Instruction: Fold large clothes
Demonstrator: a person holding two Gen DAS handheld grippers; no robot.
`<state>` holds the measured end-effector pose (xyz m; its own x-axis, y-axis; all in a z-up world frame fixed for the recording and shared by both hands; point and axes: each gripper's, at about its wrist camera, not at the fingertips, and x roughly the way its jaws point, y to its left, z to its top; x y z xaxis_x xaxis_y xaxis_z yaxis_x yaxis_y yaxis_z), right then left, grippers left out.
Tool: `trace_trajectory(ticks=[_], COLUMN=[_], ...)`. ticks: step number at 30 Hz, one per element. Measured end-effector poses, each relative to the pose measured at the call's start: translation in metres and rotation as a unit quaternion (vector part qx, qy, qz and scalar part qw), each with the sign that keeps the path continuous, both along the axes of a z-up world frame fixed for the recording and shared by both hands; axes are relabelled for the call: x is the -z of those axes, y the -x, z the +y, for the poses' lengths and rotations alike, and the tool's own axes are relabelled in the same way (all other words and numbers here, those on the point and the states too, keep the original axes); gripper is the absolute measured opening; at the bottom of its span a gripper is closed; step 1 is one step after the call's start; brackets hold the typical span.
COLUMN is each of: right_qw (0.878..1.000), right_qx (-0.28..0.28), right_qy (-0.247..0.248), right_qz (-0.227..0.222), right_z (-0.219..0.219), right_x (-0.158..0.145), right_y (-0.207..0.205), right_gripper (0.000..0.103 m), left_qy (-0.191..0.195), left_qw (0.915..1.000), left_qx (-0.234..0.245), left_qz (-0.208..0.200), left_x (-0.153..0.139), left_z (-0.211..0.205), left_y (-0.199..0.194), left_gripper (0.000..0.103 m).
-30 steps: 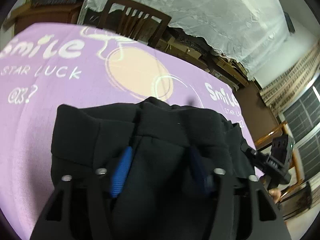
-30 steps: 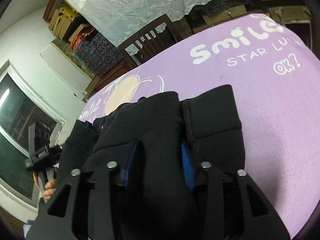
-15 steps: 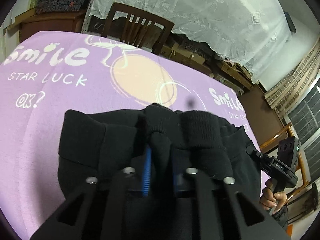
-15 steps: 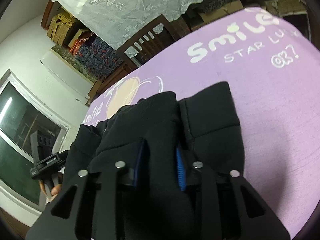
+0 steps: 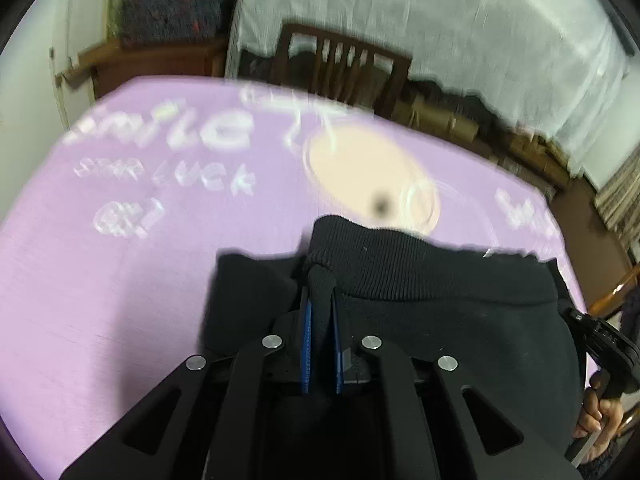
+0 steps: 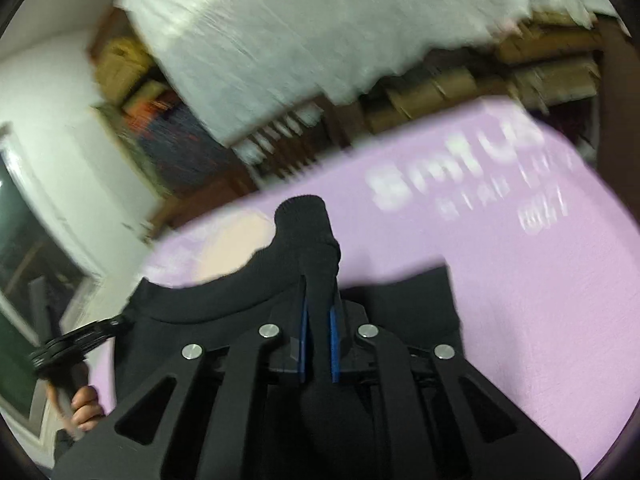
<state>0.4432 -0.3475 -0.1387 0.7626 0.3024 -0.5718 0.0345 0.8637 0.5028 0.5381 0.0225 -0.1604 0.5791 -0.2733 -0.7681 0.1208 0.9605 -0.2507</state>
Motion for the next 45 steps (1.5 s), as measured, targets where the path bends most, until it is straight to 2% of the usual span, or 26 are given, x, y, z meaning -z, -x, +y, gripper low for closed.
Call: trace_trajectory(ticks=[2, 4, 6, 8, 11, 12, 13, 16, 18, 19, 23, 25, 29, 31, 32, 33, 35, 41, 45], right_qw=[0.997, 0.995, 0.997, 0.997, 0.996, 0.996, 0.996, 0.998, 0.998, 0.998, 0.997, 0.996, 0.992, 0.991, 0.990, 0.989, 0.988, 0.982, 0.983], right_qx=[-0.006, -0.005, -0.006, -0.007, -0.003, 0.008, 0.018, 0.038, 0.024, 0.016, -0.053, -0.078, -0.109, -0.109, -0.112, -0.119, -0.122, -0.122, -0.122], right_qy=[-0.041, -0.066, -0.048, -0.036, -0.068, -0.074, -0.071, -0.052, -0.061, -0.060, -0.004, 0.019, 0.054, 0.072, 0.079, 0.087, 0.096, 0.145, 0.140], right_qz=[0.059, 0.069, 0.068, 0.063, 0.052, 0.045, 0.040, 0.004, -0.020, -0.026, -0.048, -0.050, -0.033, -0.024, -0.012, 0.009, 0.022, 0.009, 0.010], right_z=[-0.008, -0.014, -0.011, -0.009, -0.020, -0.025, -0.026, -0.031, -0.026, -0.020, 0.033, 0.057, 0.088, 0.095, 0.097, 0.099, 0.100, 0.109, 0.108], right_x=[0.029, 0.033, 0.031, 0.028, 0.025, 0.023, 0.022, 0.004, -0.010, -0.015, -0.039, -0.041, -0.032, -0.024, -0.019, -0.010, 0.001, 0.008, 0.009], right_y=[-0.014, -0.016, -0.015, -0.014, -0.006, -0.002, 0.000, 0.011, 0.019, 0.019, 0.027, 0.028, 0.028, 0.028, 0.024, 0.018, 0.015, 0.022, 0.020], right_gripper=[0.008, 0.008, 0.009, 0.011, 0.019, 0.029, 0.035, 0.035, 0.033, 0.031, 0.031, 0.031, 0.031, 0.031, 0.031, 0.027, 0.026, 0.026, 0.026], left_qy=[-0.013, -0.016, -0.001, 0.031, 0.042, 0.036, 0.027, 0.010, -0.002, -0.018, -0.081, -0.094, -0.108, -0.116, -0.134, -0.139, -0.137, -0.138, -0.139], left_qw=[0.9998, 0.9999, 1.0000, 0.9994, 0.9988, 0.9988, 0.9987, 0.9985, 0.9980, 0.9970, 0.9905, 0.9888, 0.9903, 0.9907, 0.9886, 0.9879, 0.9884, 0.9885, 0.9886], left_qx=[-0.003, -0.004, -0.004, -0.005, -0.026, -0.032, -0.037, -0.018, 0.004, 0.019, 0.051, 0.060, 0.057, 0.058, 0.056, 0.056, 0.056, 0.052, 0.052], left_qz=[-0.013, -0.003, 0.001, 0.013, 0.003, -0.009, -0.021, -0.050, -0.062, -0.073, -0.099, -0.099, -0.066, -0.042, -0.038, -0.040, -0.037, -0.034, -0.028], left_x=[-0.004, 0.000, -0.002, -0.004, -0.017, -0.024, -0.031, -0.051, -0.058, -0.061, -0.056, -0.048, -0.020, -0.003, 0.006, 0.006, 0.008, 0.011, 0.010], left_z=[-0.001, -0.001, 0.004, 0.015, 0.023, 0.022, 0.020, 0.000, -0.021, -0.038, -0.081, -0.091, -0.096, -0.098, -0.101, -0.101, -0.099, -0.095, -0.095], left_y=[0.003, 0.002, 0.001, 0.002, 0.013, 0.017, 0.020, 0.035, 0.045, 0.053, 0.070, 0.072, 0.059, 0.052, 0.048, 0.049, 0.047, 0.044, 0.044], left_gripper=[0.014, 0.016, 0.020, 0.022, 0.041, 0.048, 0.050, 0.055, 0.068, 0.070, 0.076, 0.080, 0.081, 0.087, 0.093, 0.094, 0.095, 0.100, 0.100])
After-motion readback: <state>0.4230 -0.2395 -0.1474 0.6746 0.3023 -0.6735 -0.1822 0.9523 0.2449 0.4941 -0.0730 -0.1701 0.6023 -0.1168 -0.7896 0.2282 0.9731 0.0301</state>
